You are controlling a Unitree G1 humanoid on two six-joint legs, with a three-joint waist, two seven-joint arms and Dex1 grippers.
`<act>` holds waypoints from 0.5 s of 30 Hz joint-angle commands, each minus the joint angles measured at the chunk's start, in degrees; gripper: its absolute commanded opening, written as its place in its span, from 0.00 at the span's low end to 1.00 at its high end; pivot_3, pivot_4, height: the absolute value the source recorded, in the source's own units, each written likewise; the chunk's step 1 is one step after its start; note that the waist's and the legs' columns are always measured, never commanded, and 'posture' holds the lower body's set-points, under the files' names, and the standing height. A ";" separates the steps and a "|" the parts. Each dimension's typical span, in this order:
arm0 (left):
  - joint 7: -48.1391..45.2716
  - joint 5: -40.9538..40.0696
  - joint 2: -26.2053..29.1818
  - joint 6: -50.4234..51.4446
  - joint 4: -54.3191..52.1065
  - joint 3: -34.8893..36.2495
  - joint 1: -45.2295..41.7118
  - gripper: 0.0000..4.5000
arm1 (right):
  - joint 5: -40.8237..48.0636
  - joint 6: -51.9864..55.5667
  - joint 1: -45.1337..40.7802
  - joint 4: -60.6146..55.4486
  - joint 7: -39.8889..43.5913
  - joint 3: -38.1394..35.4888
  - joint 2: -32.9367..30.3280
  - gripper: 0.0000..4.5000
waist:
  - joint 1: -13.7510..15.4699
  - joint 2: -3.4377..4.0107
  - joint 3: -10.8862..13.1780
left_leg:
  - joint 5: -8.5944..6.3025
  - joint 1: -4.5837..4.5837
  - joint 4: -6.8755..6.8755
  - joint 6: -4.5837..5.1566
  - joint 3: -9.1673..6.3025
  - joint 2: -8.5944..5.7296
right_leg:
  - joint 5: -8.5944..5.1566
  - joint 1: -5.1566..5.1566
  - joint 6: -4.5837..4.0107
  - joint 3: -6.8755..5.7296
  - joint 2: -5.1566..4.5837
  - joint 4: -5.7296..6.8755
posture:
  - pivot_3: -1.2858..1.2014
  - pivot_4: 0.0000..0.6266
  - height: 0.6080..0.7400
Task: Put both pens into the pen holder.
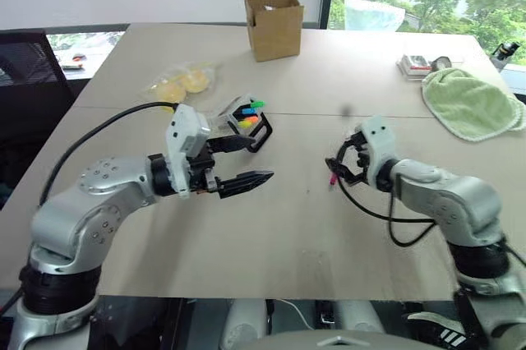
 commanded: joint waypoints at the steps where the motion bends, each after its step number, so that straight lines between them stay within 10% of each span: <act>1: 1.49 -2.25 0.65 1.36 -2.45 1.58 0.07 0.97 | -2.91 -0.25 -1.26 1.83 -1.86 -1.59 2.92 1.00 | 0.02 0.00 0.00 | -0.04 -0.01 0.02 0.07 0.06 -0.02 | 0.02 0.00 -0.02 0.06 -0.02 -0.03 | 0.52 0.24 1.00; 7: 6.50 -4.15 0.22 4.90 -4.58 0.89 -0.42 0.97 | -5.46 1.78 -0.79 2.07 -1.86 -3.27 5.26 1.00 | -0.50 -0.03 -0.02 | -0.06 0.00 -0.02 0.09 0.11 0.02 | 0.01 -0.02 0.00 0.16 0.02 -0.10 | 0.52 0.24 1.00; 15: 15.83 -8.11 -3.58 10.25 -5.19 -0.86 -4.79 1.00 | -4.41 8.64 3.18 -2.02 2.03 -5.41 4.21 0.25 | -0.34 -0.04 -0.04 | -0.08 0.03 -0.04 0.12 0.06 0.01 | 0.01 0.00 -0.01 0.12 0.02 -0.06 | 0.52 0.24 1.00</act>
